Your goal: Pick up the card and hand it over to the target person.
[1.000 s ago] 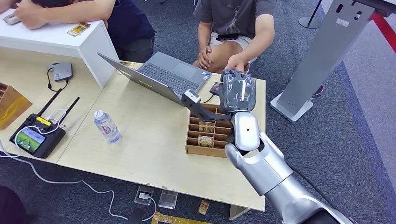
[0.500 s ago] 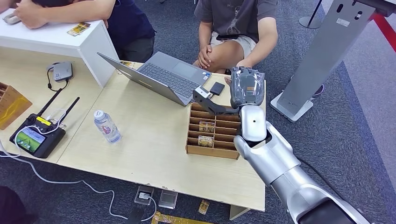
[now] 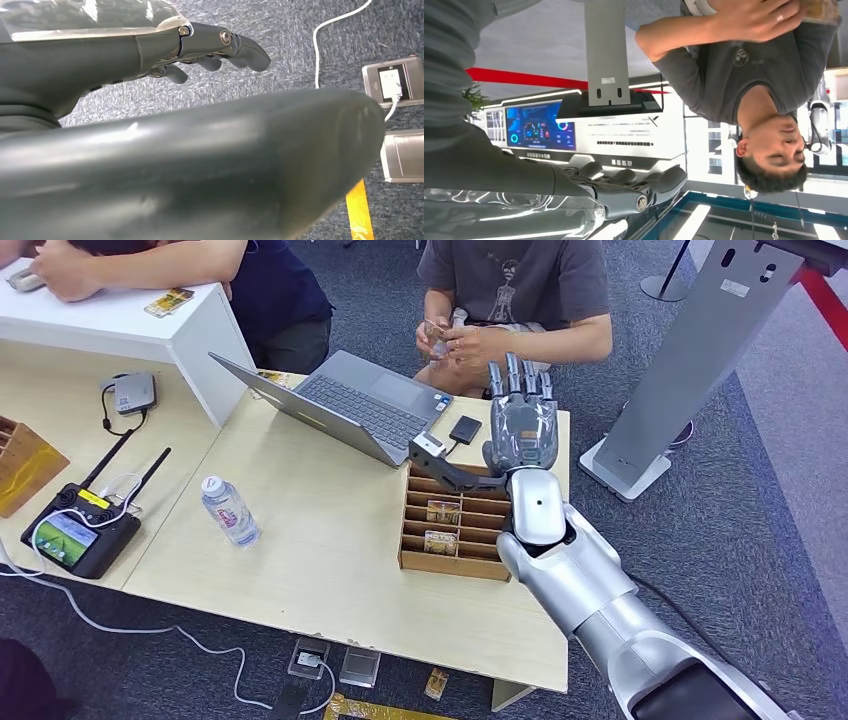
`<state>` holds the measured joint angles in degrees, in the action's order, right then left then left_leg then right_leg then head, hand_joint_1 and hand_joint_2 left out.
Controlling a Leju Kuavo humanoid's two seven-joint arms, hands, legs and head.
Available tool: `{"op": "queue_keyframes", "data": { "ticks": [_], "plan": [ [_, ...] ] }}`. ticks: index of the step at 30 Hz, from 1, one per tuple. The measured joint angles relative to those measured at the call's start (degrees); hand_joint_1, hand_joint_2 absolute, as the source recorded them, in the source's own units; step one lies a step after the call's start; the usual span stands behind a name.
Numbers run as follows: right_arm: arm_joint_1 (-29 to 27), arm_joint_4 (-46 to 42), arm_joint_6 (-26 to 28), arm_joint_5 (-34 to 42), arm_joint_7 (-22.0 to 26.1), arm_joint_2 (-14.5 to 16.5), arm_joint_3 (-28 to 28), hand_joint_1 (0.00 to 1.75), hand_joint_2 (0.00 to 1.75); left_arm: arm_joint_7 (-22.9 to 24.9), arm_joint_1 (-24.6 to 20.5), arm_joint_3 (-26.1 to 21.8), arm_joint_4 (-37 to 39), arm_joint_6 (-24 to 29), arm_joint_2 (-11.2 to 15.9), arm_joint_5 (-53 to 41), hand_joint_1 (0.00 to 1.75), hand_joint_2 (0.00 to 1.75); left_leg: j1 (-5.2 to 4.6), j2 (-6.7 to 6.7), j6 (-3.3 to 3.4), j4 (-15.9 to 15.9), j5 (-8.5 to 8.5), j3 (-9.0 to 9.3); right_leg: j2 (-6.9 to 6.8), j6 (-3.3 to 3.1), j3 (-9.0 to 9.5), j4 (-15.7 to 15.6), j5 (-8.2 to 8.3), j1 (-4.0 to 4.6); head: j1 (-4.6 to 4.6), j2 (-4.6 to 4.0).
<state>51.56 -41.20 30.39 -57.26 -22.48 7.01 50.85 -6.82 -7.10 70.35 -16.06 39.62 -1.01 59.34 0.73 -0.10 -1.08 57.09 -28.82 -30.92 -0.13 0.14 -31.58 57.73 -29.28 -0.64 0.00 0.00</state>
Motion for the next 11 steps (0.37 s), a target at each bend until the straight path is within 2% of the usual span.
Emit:
{"op": "queue_keyframes", "data": {
  "ticks": [3,6,8,11],
  "plan": [
    [-3.4,-3.0,3.7,13.2,7.6,0.7,-4.6,0.00,1.75,0.1,0.0,-0.3,0.2,0.4,-0.1,0.2,0.00,0.00,0.01,-0.04,-0.01,0.0,-0.01,0.04,-0.04,0.00,0.05,0.0,-0.02,0.01,0.00,0.00],
    [-6.6,-5.0,6.4,27.4,15.6,1.0,-6.3,0.00,1.75,-0.1,0.0,-0.6,0.2,-0.2,0.2,0.2,0.00,0.00,0.02,-0.05,-0.01,-0.1,0.00,0.08,-0.05,-0.01,0.08,-0.1,-0.02,0.02,0.00,0.00],
    [-7.9,-5.8,7.8,32.2,17.9,0.6,-5.7,0.00,1.75,-0.2,0.0,-0.6,-0.2,-1.1,0.9,0.1,0.00,0.00,0.03,-0.06,-0.01,-0.1,0.00,0.08,-0.06,-0.01,0.09,-0.1,-0.02,0.03,0.00,0.00],
    [-8.7,-6.8,8.4,35.5,19.0,0.1,-4.7,0.00,1.75,-0.4,0.1,-0.8,-0.3,-1.4,1.3,0.2,0.00,0.00,0.03,-0.07,-0.01,-0.1,0.01,0.07,-0.07,-0.02,0.08,-0.1,-0.01,0.04,0.00,0.00]
  ]
}}
